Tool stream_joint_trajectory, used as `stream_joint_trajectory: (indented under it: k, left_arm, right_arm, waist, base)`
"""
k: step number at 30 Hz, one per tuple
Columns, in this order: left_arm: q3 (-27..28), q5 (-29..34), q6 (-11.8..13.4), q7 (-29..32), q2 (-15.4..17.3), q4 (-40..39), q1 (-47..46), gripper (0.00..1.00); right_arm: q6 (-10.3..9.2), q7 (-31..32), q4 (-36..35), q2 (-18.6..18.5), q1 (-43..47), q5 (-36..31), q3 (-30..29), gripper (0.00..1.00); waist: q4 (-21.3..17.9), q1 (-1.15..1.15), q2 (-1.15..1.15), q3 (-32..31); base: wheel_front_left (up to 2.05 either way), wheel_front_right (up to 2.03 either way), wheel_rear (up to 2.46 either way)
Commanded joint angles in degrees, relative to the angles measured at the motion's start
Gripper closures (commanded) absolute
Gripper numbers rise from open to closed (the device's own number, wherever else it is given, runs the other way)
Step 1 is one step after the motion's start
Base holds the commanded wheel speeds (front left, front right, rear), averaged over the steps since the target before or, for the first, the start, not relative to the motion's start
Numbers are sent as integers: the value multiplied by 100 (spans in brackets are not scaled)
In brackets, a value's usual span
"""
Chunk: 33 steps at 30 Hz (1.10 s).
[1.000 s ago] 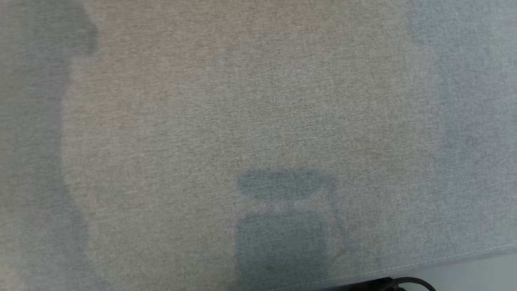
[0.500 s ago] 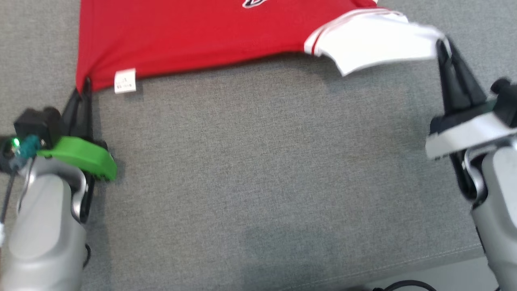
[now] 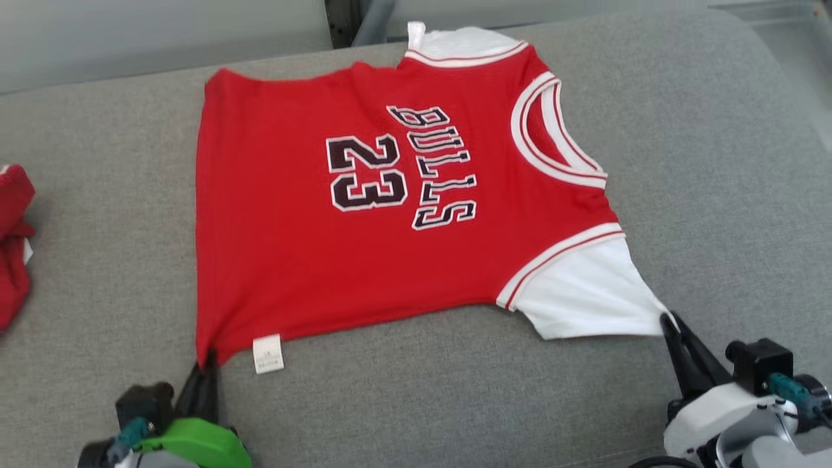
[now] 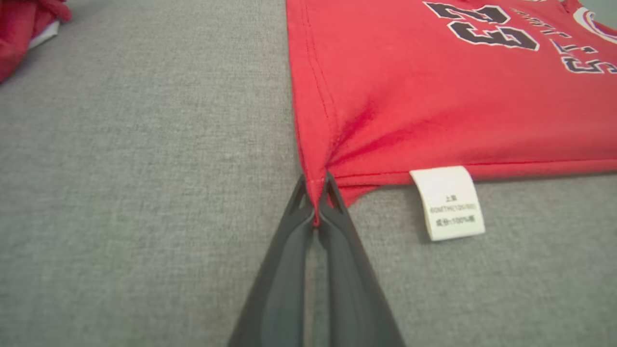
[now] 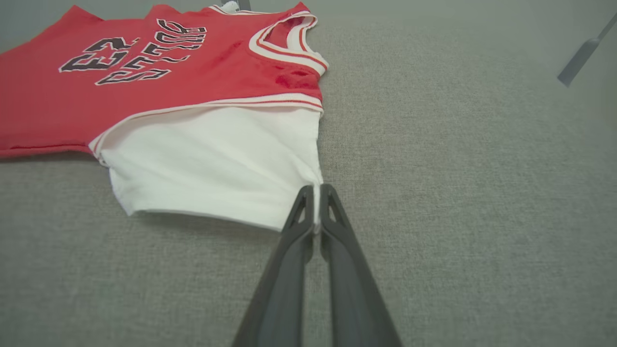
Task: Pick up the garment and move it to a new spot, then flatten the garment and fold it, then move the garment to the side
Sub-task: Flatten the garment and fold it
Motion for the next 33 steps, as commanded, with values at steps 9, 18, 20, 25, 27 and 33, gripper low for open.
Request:
stream_joint_trajectory:
  k: [9, 18, 20, 25, 27, 33]
  left_arm:
    - [92, 53, 3, 0, -199, 40, 1174, 100]
    - [599, 20, 3, 0, -247, -10, 1714, 100]
    - [615, 42, 3, 0, -258, -122, 1671, 100]
    - [366, 103, 2, -1, -289, -478, 1391, 100]
    - [244, 100, 2, 0, -296, -631, 1263, 100]
    - [4, 53, 2, 0, -307, -996, 810, 100]
  right_arm:
    - [-12, -16, 208, -14, 1117, -12, 321, 100]
    - [-13, -15, 211, -91, 1721, 26, 235, 100]
    - [-13, -15, 88, -105, 1734, 18, 179, 100]
    - [-13, -15, -427, -82, 1415, 48, 166, 100]
    - [-12, -15, -627, -84, 1238, 13, 173, 100]
    - [-12, -15, -828, -65, 471, -121, 92, 100]
  waist:
    - [262, 1, 2, -976]
    - [323, 1, 2, -1048]
    - [346, 1, 2, -1015]
    - [408, 1, 2, -889]
    - [425, 1, 2, -827]
    - [484, 1, 2, -579]
  base:
    - [0, 0, 0]
    - [0, 0, 0]
    - [0, 0, 0]
    - [0, 0, 0]
    - [0, 0, 0]
    - [0, 0, 0]
